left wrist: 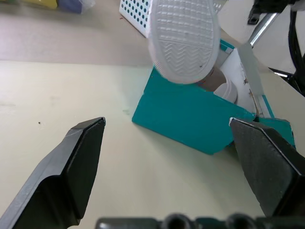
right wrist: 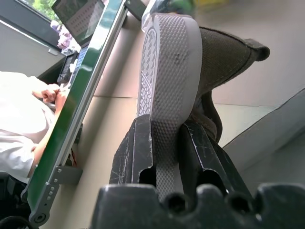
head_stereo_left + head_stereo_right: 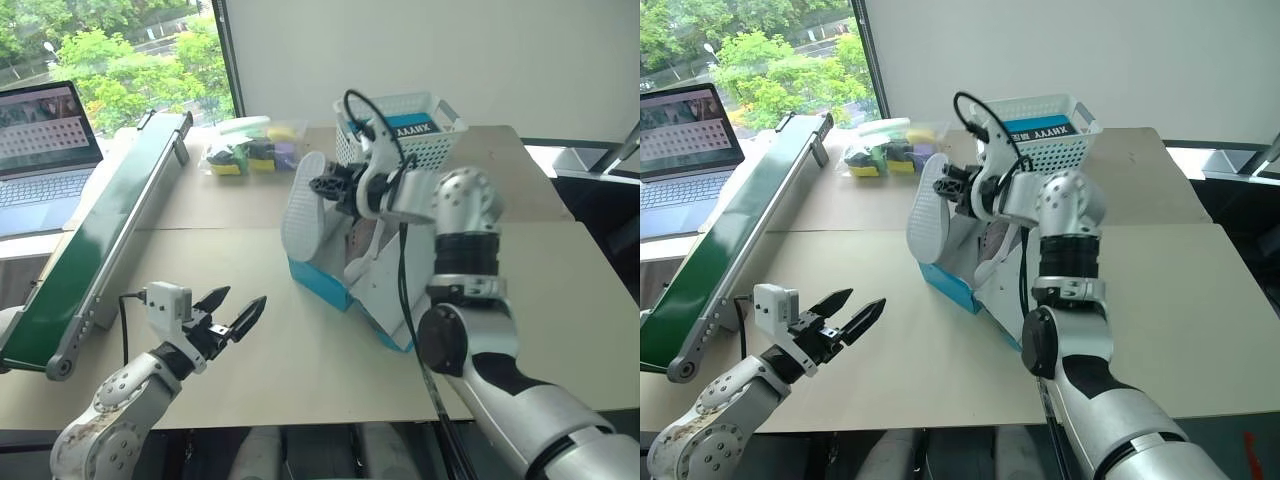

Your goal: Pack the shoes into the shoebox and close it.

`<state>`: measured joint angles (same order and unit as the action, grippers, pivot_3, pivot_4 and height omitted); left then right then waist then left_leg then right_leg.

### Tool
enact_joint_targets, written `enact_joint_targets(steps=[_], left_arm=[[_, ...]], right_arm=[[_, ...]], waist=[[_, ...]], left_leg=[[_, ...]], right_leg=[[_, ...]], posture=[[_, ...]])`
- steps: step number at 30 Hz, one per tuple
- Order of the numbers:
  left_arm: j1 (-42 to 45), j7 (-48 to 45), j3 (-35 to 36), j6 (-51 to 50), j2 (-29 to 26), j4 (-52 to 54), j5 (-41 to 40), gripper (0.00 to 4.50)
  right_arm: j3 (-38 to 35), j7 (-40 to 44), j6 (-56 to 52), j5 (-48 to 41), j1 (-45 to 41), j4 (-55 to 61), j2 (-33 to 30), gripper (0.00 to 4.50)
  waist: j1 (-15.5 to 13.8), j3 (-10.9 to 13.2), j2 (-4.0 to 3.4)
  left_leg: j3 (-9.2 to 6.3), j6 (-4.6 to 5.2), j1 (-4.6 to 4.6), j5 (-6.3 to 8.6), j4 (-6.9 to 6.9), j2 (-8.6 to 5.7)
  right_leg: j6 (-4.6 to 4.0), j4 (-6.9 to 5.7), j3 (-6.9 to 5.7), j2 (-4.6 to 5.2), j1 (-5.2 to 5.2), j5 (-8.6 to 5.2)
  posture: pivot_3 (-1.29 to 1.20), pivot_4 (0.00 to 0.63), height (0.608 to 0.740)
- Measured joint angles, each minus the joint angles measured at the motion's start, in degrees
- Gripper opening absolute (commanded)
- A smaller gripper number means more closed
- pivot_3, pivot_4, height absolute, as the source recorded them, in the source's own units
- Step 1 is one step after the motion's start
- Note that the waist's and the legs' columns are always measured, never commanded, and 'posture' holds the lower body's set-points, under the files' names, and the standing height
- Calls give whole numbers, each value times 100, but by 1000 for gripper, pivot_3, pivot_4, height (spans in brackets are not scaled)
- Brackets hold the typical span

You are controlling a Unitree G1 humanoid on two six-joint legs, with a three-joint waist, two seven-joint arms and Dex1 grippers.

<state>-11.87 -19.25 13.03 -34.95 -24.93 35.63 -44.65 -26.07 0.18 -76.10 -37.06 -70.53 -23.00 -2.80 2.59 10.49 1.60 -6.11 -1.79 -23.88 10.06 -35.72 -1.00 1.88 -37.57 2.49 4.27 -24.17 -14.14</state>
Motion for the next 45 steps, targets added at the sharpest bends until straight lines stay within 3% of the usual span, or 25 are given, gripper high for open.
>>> enact_joint_targets(steps=[4, 9, 14, 19, 24, 27, 34, 38, 39, 45], left_arm=[[96, -30, -51, 1, 32, -13, 4, 4473], [110, -52, -167, 1, 73, -49, 77, 4473], [149, -80, -192, 1, 73, -59, 159, 4473], [226, -99, -192, 2, 86, -124, 184, 4473], [232, -93, -202, 2, 137, -155, 273, 4473], [222, -42, -218, 1, 160, -154, 346, 4473], [171, 4, -215, -9, 198, -138, 380, 4473], [93, 23, -215, -9, 212, -138, 381, 4473], [84, 25, -218, -9, 218, -138, 382, 4473], [92, 56, -222, -11, 217, -138, 399, 4473]], right_arm=[[-595, -485, -301, -214, -290, -34, 222, 305], [-1123, -1466, -132, 12, -556, -239, 54, 305], [-1159, -2032, -135, 339, -163, -323, 146, 305], [-987, -2079, 55, 662, 194, -759, 312, 305], [-472, -1651, 981, 965, 195, -1668, 355, 305], [230, -1072, 1129, 1215, 147, -1954, 166, 305], [2394, 1024, 250, 1348, 566, -1181, -785, 305], [2772, 1524, -104, 1331, 646, -982, -926, 305], [2789, 1574, -122, 1345, 649, -990, -895, 1268], [2973, 1784, -214, 1435, 835, -985, -666, 3170]], waist=[[55, 2, -3], [-11, 2, -3], [28, 2, -4], [74, 4, -7], [114, 2, -8], [111, -3, -6], [66, -14, -6], [56, -20, -5], [58, -20, -5], [94, -21, -5]], left_leg=[[2, 1, 5, 0, 0, 0], [2, 2, 1, 1, 0, -3], [5, 5, 0, 2, 1, -2], [6, 5, 2, 2, 1, -2], [6, 5, 12, 2, 1, -2], [6, 6, 17, 2, 0, -2], [5, 12, 22, 6, -1, -3], [5, 32, 80, 20, 2, -1], [5, 38, 94, 24, 4, 2], [5, 39, 94, 25, 9, 4]], right_leg=[[-1, -3, 2, 0, 3, 0], [3, 4, 1, 3, 5, -2], [2, 0, 4, 2, 1, -1], [2, -1, 6, 1, 3, -1], [2, 0, 6, 1, 14, -1], [3, 2, 5, 1, 21, -2], [7, 7, 3, 3, 31, -5], [6, 27, 0, 0, 91, -9], [5, 38, 0, -2, 107, -11], [8, 43, -1, -2, 105, -14]], posture=[[0, 150, 729], [0, 150, 729], [0, 150, 729], [0, 150, 729], [0, 150, 729], [0, 150, 729], [0, 150, 729], [0, 150, 729], [0, 150, 729], [0, 150, 729]])
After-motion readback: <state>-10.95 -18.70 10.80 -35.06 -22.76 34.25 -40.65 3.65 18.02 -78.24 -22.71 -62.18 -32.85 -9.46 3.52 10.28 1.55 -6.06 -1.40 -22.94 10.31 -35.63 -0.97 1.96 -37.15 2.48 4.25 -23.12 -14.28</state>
